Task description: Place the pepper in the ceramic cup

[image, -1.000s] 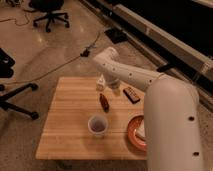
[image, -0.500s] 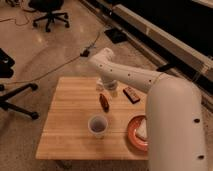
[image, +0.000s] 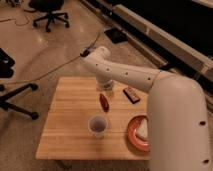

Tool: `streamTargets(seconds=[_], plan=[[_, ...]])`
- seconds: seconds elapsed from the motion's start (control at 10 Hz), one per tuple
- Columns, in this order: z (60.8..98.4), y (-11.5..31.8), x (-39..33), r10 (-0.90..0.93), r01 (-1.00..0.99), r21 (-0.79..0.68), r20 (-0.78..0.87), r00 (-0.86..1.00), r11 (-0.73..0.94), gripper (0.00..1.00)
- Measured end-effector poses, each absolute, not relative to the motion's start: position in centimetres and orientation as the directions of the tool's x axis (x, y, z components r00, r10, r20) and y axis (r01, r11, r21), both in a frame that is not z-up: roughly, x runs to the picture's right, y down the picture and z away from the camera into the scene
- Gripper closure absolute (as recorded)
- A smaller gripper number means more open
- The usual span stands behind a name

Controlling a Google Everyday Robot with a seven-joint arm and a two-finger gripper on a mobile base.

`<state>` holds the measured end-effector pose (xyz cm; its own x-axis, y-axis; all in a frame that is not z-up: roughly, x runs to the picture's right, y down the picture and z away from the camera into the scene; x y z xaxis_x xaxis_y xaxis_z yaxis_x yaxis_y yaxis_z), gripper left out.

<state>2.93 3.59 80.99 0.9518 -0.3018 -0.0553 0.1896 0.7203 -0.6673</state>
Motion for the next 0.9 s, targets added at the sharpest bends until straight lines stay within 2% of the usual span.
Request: streamTargets(seconds=[0.3, 0.4, 0.5, 0.9], plan=[[82.4, 3.6, 4.1, -0.297, 0.182, -0.671, -0.059, 0.953, 0.719, 0.58], [82.4, 3.5, 3.7, -0.270, 0.173, -0.670, -0.041, 0.962, 0.721, 0.46], [82.7, 3.5, 3.7, -0.239, 0.158, -0.673, -0.028, 0.971, 0.722, 0.40], [84.9, 4.1, 2.7, -0.098, 0.102, -0.677, 0.044, 0.994, 0.729, 0.37]])
